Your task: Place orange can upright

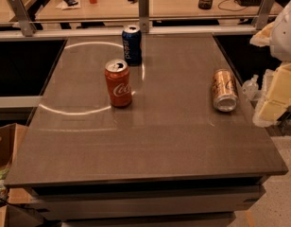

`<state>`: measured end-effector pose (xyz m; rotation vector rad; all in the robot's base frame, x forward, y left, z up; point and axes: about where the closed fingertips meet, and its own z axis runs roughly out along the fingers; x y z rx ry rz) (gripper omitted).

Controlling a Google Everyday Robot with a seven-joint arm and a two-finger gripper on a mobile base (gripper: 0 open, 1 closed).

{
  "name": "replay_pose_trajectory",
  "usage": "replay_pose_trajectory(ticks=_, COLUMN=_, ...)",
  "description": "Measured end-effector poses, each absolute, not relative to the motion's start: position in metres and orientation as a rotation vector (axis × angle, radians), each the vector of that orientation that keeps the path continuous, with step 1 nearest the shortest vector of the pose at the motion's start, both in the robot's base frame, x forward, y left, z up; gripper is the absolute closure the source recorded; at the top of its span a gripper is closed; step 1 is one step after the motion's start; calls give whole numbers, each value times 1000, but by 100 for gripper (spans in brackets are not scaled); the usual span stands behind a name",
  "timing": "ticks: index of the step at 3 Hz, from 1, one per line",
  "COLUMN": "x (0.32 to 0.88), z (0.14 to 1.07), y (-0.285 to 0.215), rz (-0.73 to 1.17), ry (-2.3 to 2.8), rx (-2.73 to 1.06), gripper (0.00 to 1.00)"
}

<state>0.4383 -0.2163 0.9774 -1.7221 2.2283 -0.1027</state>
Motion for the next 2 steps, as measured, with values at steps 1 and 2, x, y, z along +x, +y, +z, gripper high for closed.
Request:
replay_pose_trajectory(ticks=1, x=438, z=977, y=-216, rz=-103, ry=2228, rx=-1722, gripper=0)
replay_pose_trajectory(ticks=2, x=440, z=979, y=-225, rz=-122, ry=2269, rx=-1609, gripper=0)
